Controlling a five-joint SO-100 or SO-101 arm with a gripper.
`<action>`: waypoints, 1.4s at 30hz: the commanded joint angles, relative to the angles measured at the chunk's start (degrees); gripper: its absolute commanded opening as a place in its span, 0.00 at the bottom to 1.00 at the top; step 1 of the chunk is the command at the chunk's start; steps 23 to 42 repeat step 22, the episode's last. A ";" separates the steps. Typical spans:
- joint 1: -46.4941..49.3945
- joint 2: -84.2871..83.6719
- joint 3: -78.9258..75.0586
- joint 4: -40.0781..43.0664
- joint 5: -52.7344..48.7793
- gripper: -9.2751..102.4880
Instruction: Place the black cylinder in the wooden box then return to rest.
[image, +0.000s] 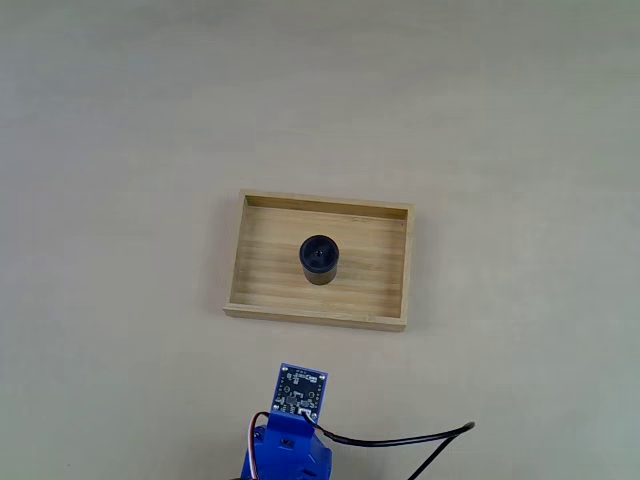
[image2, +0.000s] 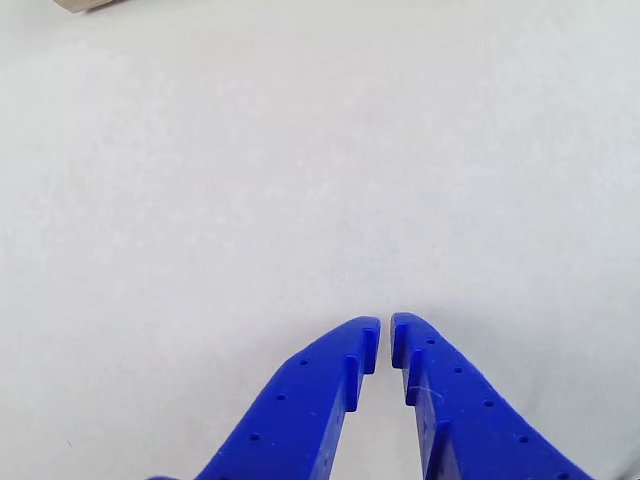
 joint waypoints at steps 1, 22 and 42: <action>0.88 -0.70 1.76 0.09 -0.53 0.08; 1.76 -0.70 1.76 0.09 -0.62 0.08; 1.76 -0.70 1.76 0.09 -0.62 0.08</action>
